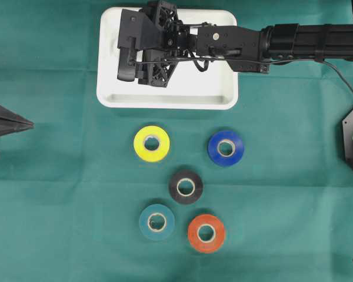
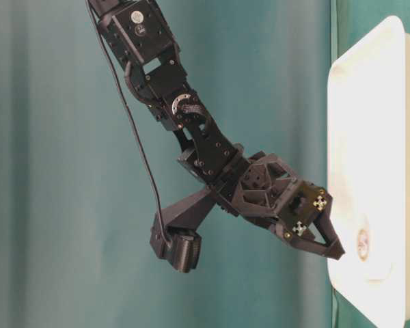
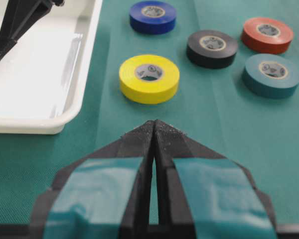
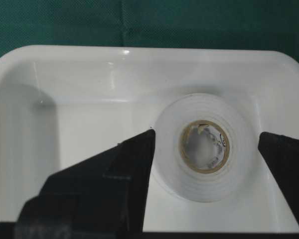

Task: Put the tape into the white case with the right arm.
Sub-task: 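Release the white tape in the tray and withdraw right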

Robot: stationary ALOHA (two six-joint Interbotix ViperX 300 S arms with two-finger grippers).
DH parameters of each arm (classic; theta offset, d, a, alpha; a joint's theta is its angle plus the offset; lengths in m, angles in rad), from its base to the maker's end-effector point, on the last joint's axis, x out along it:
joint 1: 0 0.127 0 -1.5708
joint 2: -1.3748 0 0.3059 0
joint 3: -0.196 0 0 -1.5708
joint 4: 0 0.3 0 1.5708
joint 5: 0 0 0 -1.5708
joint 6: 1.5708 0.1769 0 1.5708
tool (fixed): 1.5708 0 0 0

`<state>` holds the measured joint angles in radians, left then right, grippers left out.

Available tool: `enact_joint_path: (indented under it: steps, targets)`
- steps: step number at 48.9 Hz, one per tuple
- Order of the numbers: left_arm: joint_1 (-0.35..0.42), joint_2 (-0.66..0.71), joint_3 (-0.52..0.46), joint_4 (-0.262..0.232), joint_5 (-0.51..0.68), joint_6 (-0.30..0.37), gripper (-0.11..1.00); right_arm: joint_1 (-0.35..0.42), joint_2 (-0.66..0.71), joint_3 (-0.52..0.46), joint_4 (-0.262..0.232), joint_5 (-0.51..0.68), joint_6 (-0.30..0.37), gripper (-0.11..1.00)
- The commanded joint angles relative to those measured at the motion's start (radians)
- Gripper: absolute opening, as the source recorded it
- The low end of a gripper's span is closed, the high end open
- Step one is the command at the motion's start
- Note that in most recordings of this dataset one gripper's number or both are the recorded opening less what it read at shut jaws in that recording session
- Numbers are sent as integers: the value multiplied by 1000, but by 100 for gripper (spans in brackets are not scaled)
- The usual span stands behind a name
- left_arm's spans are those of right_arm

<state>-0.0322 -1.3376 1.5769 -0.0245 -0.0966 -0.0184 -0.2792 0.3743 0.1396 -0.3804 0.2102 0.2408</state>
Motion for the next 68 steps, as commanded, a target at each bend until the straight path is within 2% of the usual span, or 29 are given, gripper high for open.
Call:
enact_joint_path:
  steps: [1,9,23,37,51,61,68]
  targets:
    - [-3,8,-12,0,-5,-2,0,5,-64,3,-2,-2,2,69]
    - [-3,8,-11,0,-6,-2,0,9,-141,84,-2,-2,2,69]
    - [-3,-8,-9,0,-5,-2,0,9,-344,356,-2,-31,8,68]
    - [-3,-11,-8,0,-5,0,0,9,-537,637,0,-186,8,68]
    - [-3,-11,-6,2,-5,2,0,8,-742,905,3,-291,9,68]
    - [-2,-11,-6,0,-5,2,0,8,-864,1023,12,-350,32,68]
    - [-3,-11,-6,0,-5,2,0,14,-890,1057,11,-356,60,68]
